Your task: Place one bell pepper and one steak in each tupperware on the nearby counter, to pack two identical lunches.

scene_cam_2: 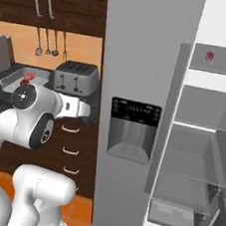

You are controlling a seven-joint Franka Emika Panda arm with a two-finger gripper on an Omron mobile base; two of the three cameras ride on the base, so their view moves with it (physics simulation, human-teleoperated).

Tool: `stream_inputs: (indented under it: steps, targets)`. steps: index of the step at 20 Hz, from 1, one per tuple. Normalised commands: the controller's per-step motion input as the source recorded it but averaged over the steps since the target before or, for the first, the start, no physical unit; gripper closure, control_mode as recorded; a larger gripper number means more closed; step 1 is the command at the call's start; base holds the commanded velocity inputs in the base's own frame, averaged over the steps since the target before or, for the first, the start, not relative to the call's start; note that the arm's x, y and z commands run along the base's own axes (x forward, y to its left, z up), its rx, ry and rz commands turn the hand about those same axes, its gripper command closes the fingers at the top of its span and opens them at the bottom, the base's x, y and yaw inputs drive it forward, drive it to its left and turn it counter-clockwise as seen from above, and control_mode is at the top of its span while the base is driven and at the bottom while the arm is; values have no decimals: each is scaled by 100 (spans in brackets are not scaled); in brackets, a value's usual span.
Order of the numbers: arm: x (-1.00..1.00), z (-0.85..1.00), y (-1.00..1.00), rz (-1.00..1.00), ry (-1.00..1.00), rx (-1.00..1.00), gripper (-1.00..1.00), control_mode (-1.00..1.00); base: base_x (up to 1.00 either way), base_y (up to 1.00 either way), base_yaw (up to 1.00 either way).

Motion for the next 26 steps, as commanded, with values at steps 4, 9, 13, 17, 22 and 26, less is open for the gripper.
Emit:
stream_inputs:
  steps: [4,9,13,17,22,26]
  targets:
    - [0,0,0,0,0,0,100,100,20,100,23]
    - [0,0,0,0,0,0,100,100,48,100,28]
    - [0,0,0,0,0,0,100,100,71,100,36]
    - [0,0,0,0,0,0,100,100,86,100,33]
    - [0,0,0,0,0,0,100,100,76,100,23]
    - [0,0,0,0,0,0,100,100,40,100,-6]
